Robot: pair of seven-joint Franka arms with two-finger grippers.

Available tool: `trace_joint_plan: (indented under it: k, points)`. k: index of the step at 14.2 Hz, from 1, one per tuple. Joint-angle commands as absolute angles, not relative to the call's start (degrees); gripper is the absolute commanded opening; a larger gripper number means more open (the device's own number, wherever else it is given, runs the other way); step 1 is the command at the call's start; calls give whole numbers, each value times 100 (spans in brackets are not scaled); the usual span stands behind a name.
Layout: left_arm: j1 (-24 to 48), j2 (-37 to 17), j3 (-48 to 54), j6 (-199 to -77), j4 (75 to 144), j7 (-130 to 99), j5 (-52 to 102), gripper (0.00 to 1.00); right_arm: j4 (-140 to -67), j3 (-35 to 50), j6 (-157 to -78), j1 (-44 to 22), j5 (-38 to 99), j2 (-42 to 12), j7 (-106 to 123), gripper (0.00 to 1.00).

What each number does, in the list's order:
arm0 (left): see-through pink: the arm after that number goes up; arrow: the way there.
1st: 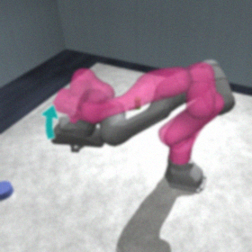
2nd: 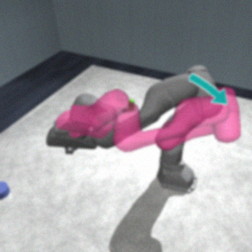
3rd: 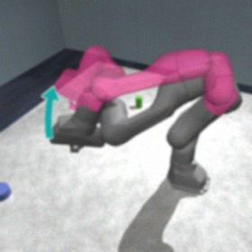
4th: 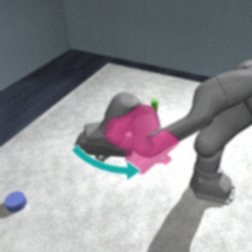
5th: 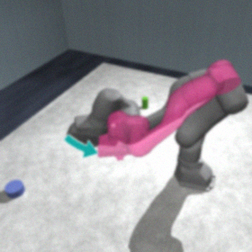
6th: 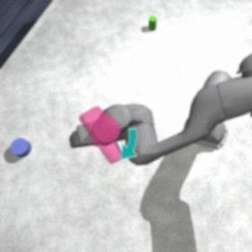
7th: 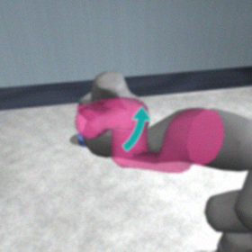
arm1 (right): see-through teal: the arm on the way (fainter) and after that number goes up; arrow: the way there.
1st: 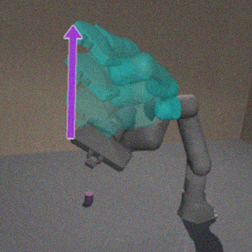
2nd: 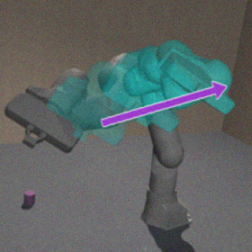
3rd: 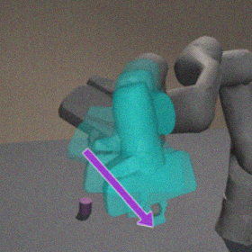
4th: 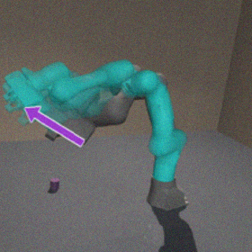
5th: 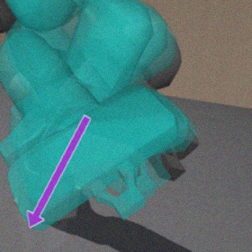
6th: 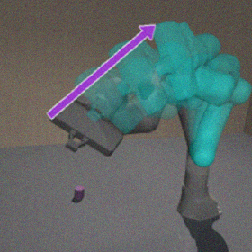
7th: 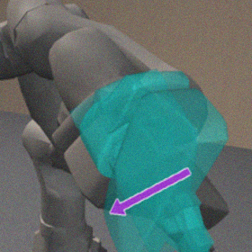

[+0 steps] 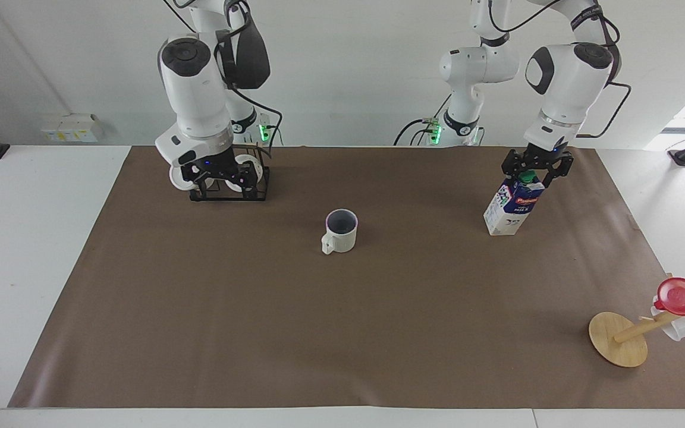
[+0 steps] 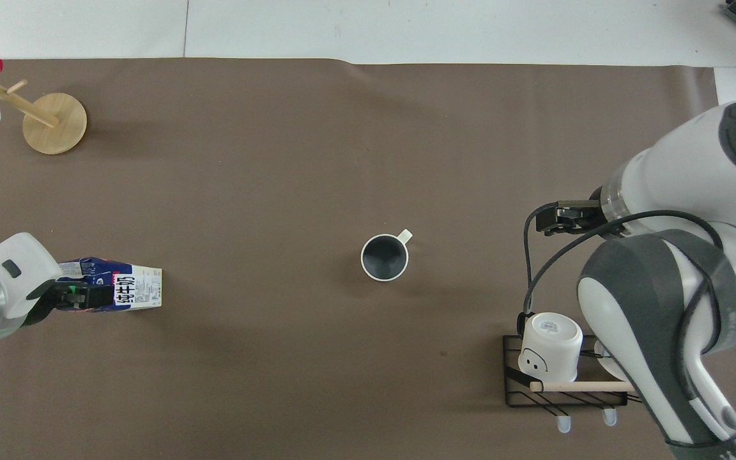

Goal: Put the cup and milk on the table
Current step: 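Lift the milk carton with the left gripper while the right gripper withdraws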

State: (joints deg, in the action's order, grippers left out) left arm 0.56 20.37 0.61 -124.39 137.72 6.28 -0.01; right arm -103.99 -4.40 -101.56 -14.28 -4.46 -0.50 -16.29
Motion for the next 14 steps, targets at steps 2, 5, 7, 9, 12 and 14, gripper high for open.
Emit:
trace_joint_plan:
  k: [2,5,7,9,12,14]
  points:
    - [44,2206,79,-12595,13948,729,62,100,-10731,-378,-10160,-1012,-281,228,-1441,100]
    - [44,2206,79,-12586,13948,729,62,80,-10731,-378,-10169,-713,-281,237,-1380,100]
    - [53,2206,79,-12586,13948,729,62,70,-10723,-387,-10169,-485,-281,237,-1039,100]
    - [53,2206,88,-12586,13948,721,62,65,-10662,-387,-10178,-291,-220,237,-863,100]
    - [53,2206,88,-12560,13948,695,62,60,-10311,-396,-10169,-202,-176,229,-756,100]
    - [53,2206,88,-12542,13940,668,62,56,-10056,-404,-10029,-211,-176,246,-756,100]
